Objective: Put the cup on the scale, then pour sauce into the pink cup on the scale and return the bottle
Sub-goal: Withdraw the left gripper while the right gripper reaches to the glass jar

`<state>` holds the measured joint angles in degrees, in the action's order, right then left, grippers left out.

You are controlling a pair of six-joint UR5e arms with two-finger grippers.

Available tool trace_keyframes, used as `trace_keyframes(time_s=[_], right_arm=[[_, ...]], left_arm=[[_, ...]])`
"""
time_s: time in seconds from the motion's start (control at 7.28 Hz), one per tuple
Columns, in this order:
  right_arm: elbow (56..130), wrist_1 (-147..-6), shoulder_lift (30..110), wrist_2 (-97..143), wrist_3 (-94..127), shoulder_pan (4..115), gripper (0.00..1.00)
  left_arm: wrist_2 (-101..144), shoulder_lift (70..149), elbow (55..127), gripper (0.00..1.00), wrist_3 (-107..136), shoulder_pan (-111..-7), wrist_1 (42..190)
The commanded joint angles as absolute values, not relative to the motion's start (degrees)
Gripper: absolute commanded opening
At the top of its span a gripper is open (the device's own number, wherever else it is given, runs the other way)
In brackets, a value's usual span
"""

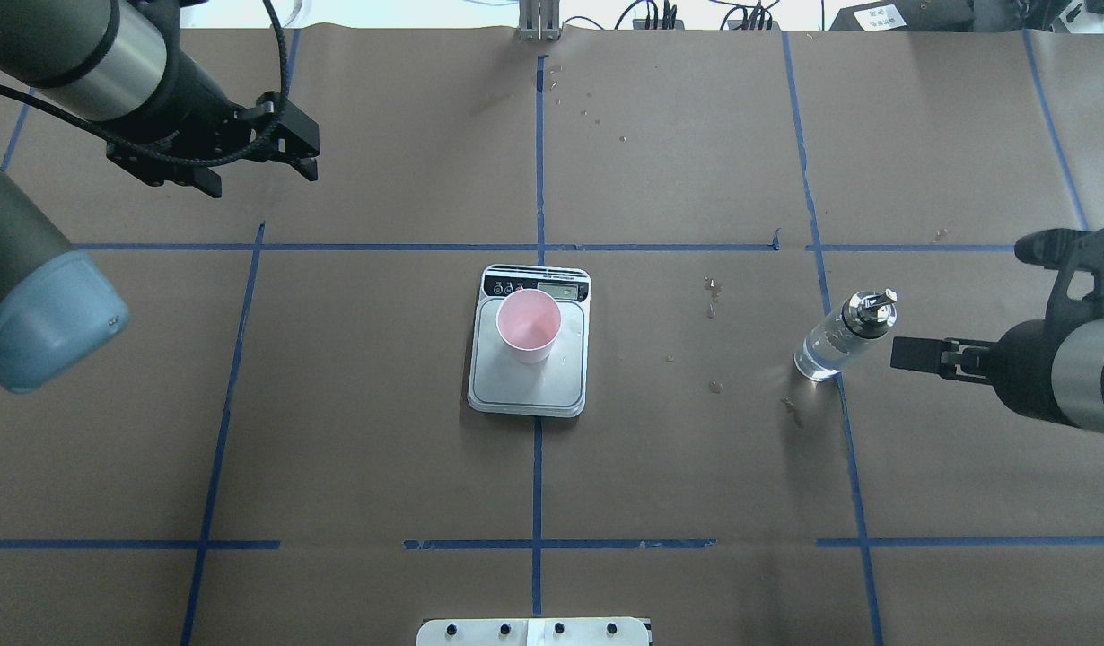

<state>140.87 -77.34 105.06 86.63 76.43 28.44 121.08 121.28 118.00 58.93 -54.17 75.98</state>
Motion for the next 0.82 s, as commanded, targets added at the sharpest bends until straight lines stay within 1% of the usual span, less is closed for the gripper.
trace_keyframes(time_s=[0.0,0.14,0.27,0.41,0.69], right_arm=[[136.96,-68.65,110.83,69.69,79.61,17.45,1.00],[134.24,-68.56,109.18,62.74,82.59,13.57,1.00],[130.82,-68.47,106.81,56.58,83.05,11.45,1.00],[126.78,-66.55,104.09,54.86,83.06,11.43,1.00],[119.91,-58.57,103.45,50.99,82.10,11.25,1.00]], left_arm=[[121.11,119.01,118.12,1.00,52.14,-57.03,74.88],[121.03,117.61,118.56,1.00,50.55,-57.04,74.97],[120.76,113.86,120.83,1.00,45.66,-57.13,75.14],[120.41,111.12,121.46,1.00,41.09,-57.91,75.23],[120.32,105.33,121.38,1.00,27.77,-61.50,75.58]])
